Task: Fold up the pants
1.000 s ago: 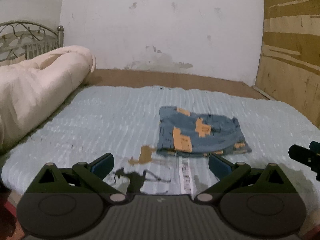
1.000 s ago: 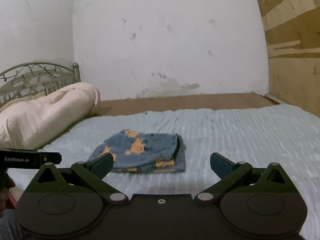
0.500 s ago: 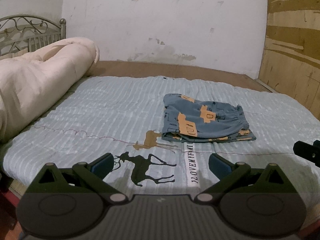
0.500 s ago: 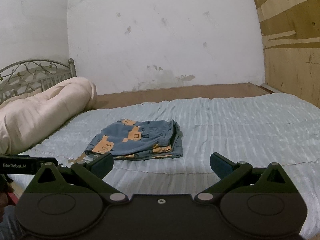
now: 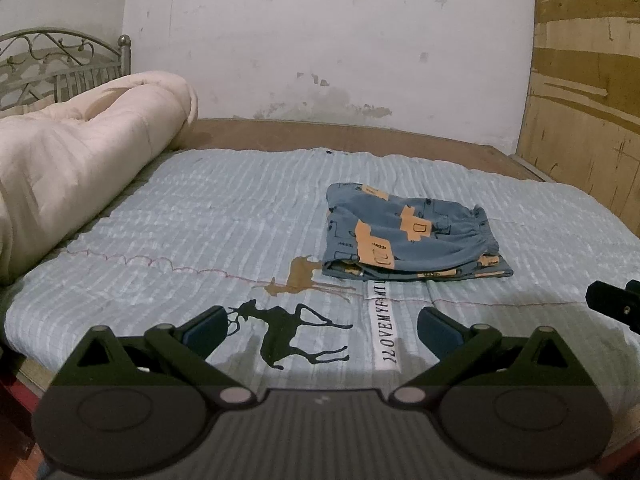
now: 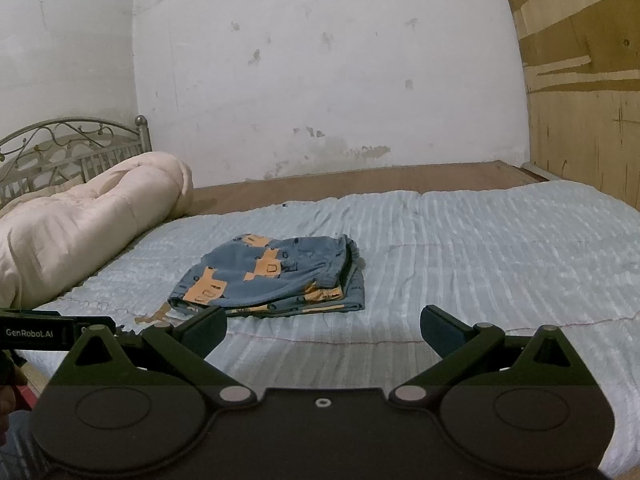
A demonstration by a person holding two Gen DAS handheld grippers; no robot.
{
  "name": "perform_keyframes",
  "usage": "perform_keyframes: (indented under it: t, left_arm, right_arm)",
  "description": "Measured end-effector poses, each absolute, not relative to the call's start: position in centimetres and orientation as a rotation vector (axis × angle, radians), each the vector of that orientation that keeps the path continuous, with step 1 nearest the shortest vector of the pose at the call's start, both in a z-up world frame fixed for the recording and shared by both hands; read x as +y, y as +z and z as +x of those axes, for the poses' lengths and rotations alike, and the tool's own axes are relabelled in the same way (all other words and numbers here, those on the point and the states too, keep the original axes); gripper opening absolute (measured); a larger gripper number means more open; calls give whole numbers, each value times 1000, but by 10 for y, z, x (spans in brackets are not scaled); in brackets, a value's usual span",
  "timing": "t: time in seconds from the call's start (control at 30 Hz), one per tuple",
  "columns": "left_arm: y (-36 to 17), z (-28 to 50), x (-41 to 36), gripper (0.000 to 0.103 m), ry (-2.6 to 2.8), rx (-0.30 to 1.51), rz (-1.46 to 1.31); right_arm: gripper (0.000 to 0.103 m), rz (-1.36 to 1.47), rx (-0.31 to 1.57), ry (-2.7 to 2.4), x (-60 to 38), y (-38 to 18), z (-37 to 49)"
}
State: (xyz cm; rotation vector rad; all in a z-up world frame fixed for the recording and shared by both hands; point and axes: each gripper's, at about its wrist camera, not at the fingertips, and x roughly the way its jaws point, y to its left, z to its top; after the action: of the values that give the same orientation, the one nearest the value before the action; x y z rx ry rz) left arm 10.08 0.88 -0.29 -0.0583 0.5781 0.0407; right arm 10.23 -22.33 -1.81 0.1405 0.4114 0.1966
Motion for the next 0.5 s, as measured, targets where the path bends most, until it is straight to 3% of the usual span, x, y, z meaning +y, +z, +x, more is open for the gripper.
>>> perform_keyframes:
  t: [0.5]
  left_arm:
    - [-8, 106, 6, 102, 52, 631, -71]
  right_arm:
    - [102, 145, 437, 196, -224, -24, 107]
